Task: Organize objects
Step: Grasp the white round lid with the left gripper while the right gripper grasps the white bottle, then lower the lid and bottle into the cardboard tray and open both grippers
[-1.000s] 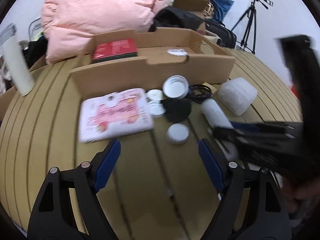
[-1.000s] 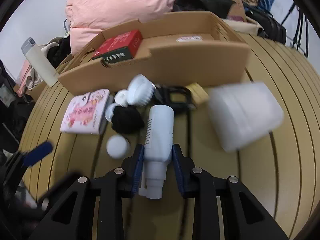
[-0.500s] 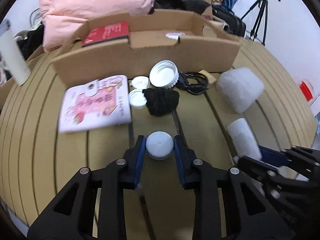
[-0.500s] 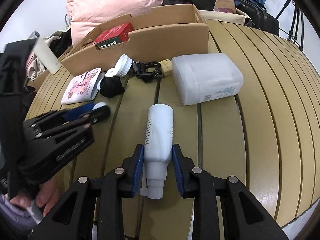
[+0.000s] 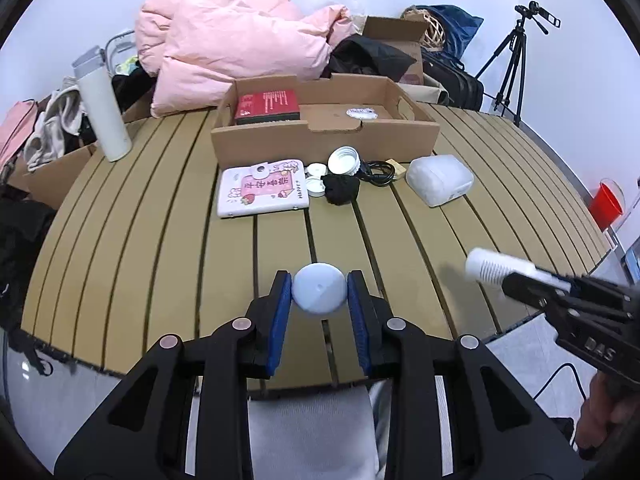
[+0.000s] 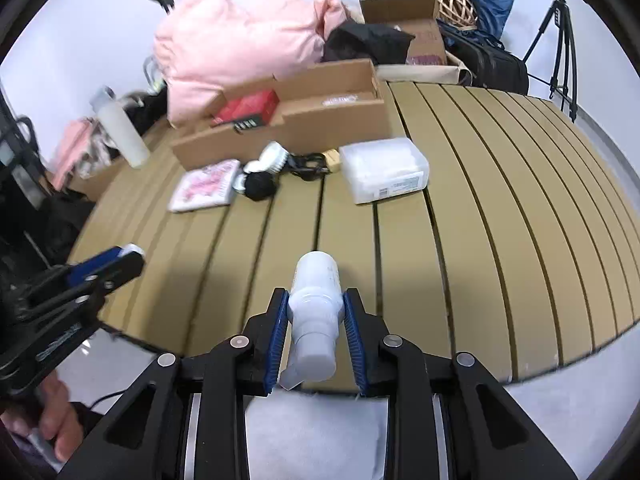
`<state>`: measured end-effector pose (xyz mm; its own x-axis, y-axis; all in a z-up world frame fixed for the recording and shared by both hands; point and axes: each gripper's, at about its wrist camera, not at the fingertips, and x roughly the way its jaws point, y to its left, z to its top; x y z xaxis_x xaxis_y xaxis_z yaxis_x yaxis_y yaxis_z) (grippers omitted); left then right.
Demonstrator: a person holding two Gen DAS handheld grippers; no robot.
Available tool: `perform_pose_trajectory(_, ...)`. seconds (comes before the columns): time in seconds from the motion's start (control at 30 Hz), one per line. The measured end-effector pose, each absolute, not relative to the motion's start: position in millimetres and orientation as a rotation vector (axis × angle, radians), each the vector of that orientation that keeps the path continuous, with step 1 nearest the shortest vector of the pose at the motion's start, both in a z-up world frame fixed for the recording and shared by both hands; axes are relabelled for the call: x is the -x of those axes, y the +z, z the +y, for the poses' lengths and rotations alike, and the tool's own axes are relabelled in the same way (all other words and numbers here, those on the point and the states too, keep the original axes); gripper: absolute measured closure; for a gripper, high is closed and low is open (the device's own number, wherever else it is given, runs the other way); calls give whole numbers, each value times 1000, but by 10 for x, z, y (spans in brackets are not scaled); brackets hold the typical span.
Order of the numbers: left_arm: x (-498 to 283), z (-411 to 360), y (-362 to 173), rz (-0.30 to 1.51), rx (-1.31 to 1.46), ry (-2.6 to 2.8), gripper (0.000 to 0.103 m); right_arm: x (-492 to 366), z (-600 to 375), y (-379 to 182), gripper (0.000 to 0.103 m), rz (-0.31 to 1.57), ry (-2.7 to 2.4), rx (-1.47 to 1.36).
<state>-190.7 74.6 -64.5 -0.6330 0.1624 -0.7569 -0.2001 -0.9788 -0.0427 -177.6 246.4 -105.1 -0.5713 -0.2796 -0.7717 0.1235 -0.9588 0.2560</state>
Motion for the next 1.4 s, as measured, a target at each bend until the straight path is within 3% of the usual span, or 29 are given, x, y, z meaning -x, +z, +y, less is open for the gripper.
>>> perform_pose_trajectory(0.33, 1705, 775, -594, 51, 1189, 2672, 78, 1480, 2624, -1031, 73, -419, -2494, -1283)
perform_pose_trajectory(0.67, 2300, 691, -288, -59, 1143, 2629, 78, 1793, 2534, -836, 73, -361, -2454, -1236)
perform_pose_trajectory(0.83, 3129, 808, -64, -32, 1088, 2642, 78, 2456, 2498, -514, 73, -256, -2474, -1161)
perform_pose_trajectory(1.03, 4432, 1066, -237, -96, 1179, 2540, 78, 3638, 2641, -444, 73, -244, -2470, -1203)
perform_pose_trajectory(1.17, 5105, 1321, -524, -62, 1275, 2490, 78, 4582, 2621, -661, 73, -276, -2460, -1315)
perform_pose_trajectory(1.4, 5798, 1502, -1012, 18, 1456, 2487, 78, 5589, 2399, -1170, 73, -140, -2503, -1517)
